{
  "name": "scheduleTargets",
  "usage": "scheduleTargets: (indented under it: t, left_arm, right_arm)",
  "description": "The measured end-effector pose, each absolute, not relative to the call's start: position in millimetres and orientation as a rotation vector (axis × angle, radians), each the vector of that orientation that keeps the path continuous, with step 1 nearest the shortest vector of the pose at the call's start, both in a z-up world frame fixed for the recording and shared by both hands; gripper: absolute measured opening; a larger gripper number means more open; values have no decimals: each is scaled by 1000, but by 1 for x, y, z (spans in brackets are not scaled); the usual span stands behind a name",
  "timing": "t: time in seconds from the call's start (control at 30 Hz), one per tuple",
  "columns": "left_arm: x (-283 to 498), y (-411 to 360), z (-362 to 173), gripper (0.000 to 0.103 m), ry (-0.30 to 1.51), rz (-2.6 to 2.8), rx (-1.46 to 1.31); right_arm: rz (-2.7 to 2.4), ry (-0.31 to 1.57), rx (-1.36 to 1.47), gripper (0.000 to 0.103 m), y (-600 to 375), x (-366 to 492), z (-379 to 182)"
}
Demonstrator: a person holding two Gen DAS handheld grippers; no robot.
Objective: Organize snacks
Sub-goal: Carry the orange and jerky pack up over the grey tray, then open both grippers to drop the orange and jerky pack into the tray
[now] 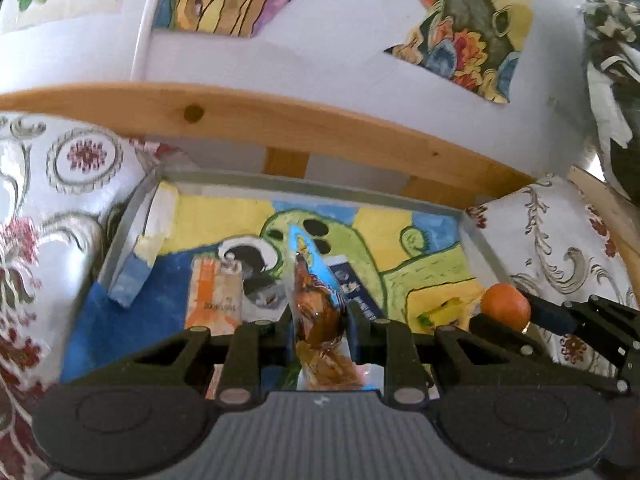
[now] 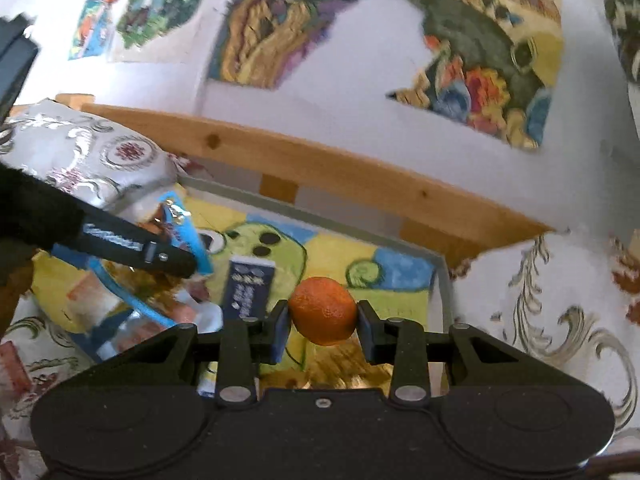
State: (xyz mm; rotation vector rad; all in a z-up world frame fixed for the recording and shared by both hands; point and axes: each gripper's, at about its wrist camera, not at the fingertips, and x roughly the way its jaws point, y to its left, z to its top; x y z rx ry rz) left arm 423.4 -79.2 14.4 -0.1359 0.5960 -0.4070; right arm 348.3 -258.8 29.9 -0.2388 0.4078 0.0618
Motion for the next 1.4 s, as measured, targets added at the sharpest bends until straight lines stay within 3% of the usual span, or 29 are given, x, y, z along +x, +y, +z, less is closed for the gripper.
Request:
scheduleTargets:
  t: [0.4,0.6,0.7,0.83,0.97,1.0,1.2,1.4]
  left_arm:
    - [426,-80,5,27,575,-407,-106]
    - [424,-82,5,31,583,-389,-90]
    - [422,-82,7,44,589,-383,-95]
    - [417,-78,14,53,591,-371,-117]
    - [407,-73,26,73,557,-353,-135]
    - [404,-71,29,80,544,-346,-137]
    - [379,-66,52,98,459,-310,-116]
    - [349,-63,66,103,403,-287,-85]
  right_arm:
    - [82,444,-271,37,-253,358,7]
    - [86,447,-266,50,-253,357,7]
    - [81,428,-274,60,-254,351,10]
    - [71,405,-265,73,-258,342,19]
    - [50,371,-254,86,-263,331,33]
    - [44,361,-249,88,-264,328,37]
    - [25,307,-222,98,-268,305,61]
    - [21,273,-192,102,-270,281,81]
